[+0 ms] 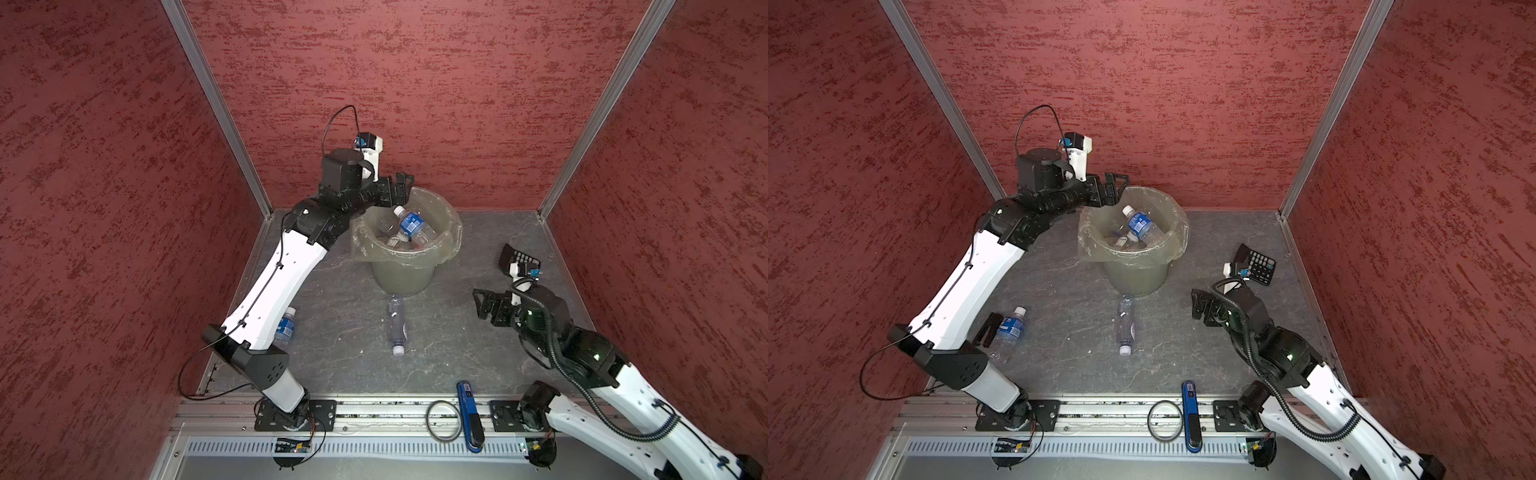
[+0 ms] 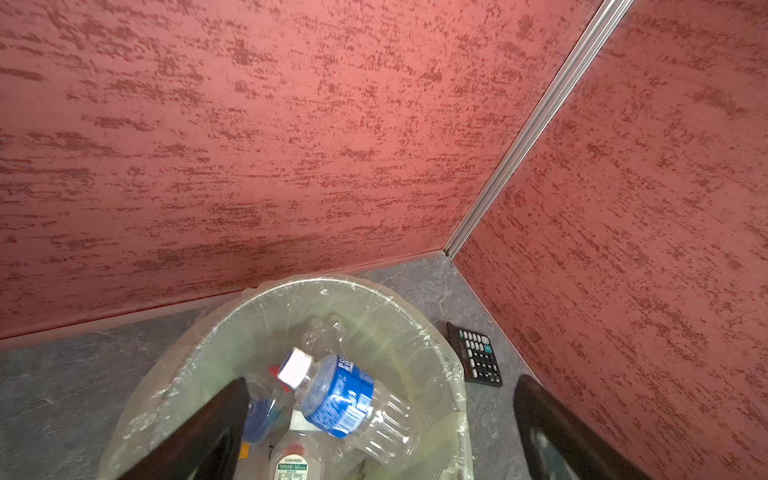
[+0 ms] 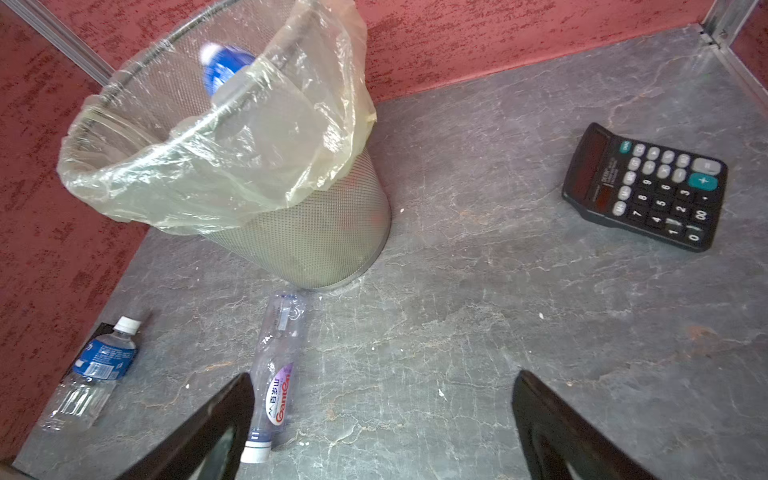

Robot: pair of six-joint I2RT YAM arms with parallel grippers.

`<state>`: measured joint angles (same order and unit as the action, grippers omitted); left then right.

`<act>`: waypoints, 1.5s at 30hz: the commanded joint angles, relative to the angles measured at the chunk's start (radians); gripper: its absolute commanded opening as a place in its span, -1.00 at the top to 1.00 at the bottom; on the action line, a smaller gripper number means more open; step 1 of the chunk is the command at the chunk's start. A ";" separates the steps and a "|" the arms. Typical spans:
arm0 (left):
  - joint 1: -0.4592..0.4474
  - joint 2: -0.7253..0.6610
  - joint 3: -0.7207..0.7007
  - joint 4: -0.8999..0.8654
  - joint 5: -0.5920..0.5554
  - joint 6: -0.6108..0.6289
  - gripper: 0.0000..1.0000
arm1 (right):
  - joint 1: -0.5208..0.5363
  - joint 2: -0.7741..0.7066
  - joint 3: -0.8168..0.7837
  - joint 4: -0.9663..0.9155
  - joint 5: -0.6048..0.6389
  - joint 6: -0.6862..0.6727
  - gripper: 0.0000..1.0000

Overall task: Throw the plastic bottles in the bin
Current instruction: Throw the plastic bottle into the trash bin, then pick up the plastic bottle from the center of the table.

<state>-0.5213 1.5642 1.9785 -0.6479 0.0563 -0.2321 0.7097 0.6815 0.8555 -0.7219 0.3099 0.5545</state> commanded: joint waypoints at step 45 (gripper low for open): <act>0.624 -0.332 -0.856 -0.537 -0.148 -0.170 -0.99 | 0.300 1.108 0.302 0.300 -0.190 0.097 -0.82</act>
<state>0.0837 1.2068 1.1015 -1.1591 -0.0807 -0.4213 1.0233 1.7775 1.1343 -0.4248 0.1307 0.6582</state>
